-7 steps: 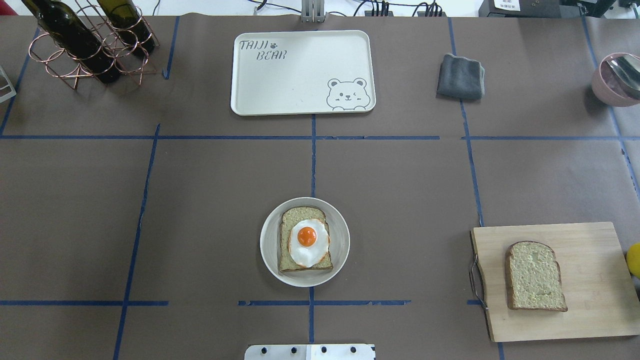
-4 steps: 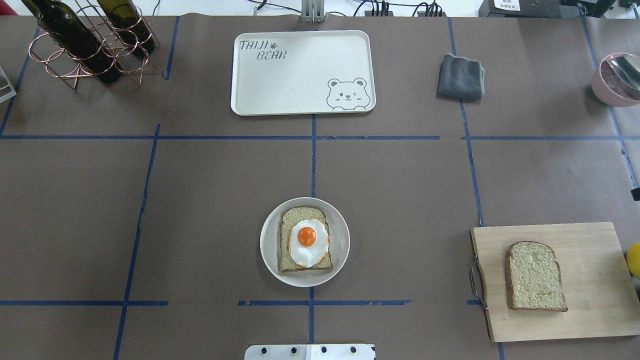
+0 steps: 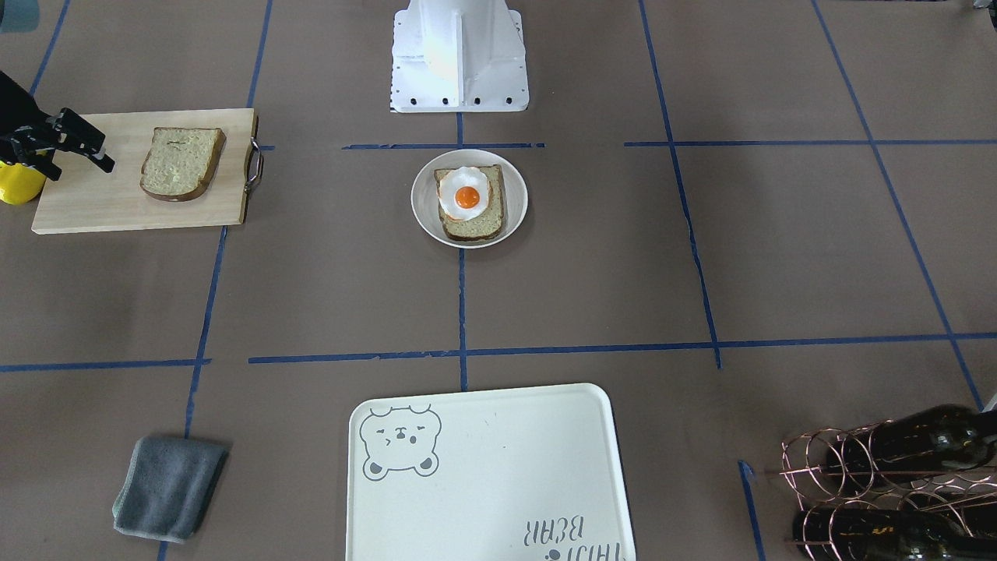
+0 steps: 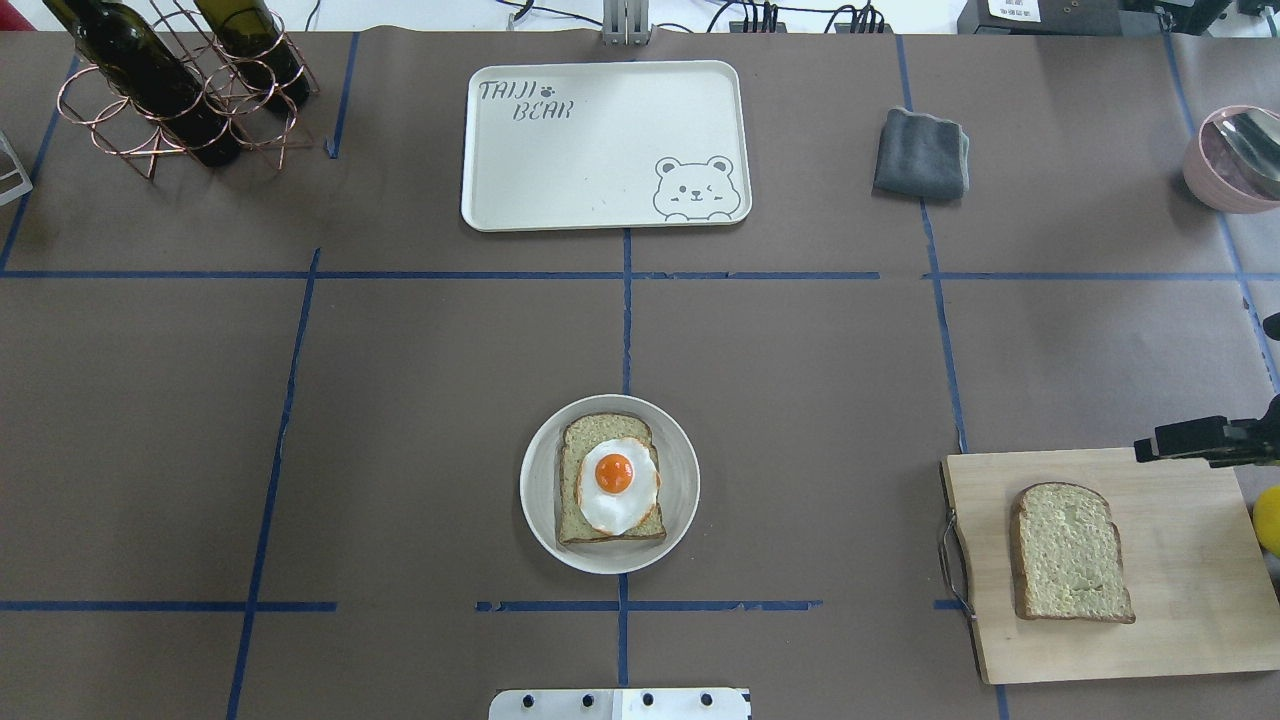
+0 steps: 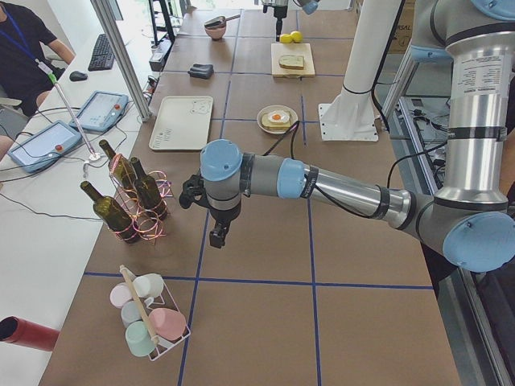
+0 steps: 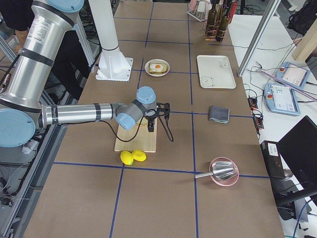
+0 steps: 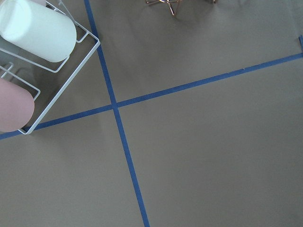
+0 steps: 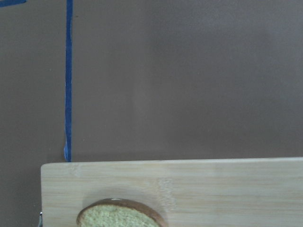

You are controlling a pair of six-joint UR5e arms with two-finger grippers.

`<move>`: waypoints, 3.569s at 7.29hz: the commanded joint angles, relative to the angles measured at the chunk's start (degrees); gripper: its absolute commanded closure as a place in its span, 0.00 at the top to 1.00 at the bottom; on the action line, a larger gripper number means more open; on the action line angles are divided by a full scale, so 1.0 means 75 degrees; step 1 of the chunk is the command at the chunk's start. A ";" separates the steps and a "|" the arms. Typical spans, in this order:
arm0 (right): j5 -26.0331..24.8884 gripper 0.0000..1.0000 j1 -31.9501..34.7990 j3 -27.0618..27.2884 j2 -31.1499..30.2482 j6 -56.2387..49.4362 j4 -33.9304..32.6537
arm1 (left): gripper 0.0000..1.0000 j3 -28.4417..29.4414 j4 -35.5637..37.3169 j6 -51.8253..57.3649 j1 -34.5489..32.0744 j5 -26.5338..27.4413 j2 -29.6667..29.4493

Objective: Make sandwich and place on tray
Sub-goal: 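Move the right gripper down to the bread slice on the wooden board, then close the right gripper on the bread slice's edge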

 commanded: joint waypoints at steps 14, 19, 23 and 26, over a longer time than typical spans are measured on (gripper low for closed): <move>-0.1280 0.03 -0.2415 -0.0336 -0.0496 0.1385 0.0893 | 1.00 -0.0105 0.0007 -0.0004 -0.0013 -0.0004 0.0014; -0.1209 0.00 -0.2333 -0.0219 -0.0555 0.1385 0.1069 | 1.00 -0.0128 0.0007 -0.0004 -0.0025 -0.0004 0.0026; -0.1221 0.00 -0.2333 -0.0207 -0.0625 0.1373 0.1069 | 1.00 -0.0152 0.0007 -0.0004 -0.0072 -0.0132 0.0107; -0.1256 0.00 -0.2332 -0.0137 -0.0799 0.1373 0.1638 | 1.00 -0.0152 0.0007 -0.0004 -0.0084 -0.0379 0.0132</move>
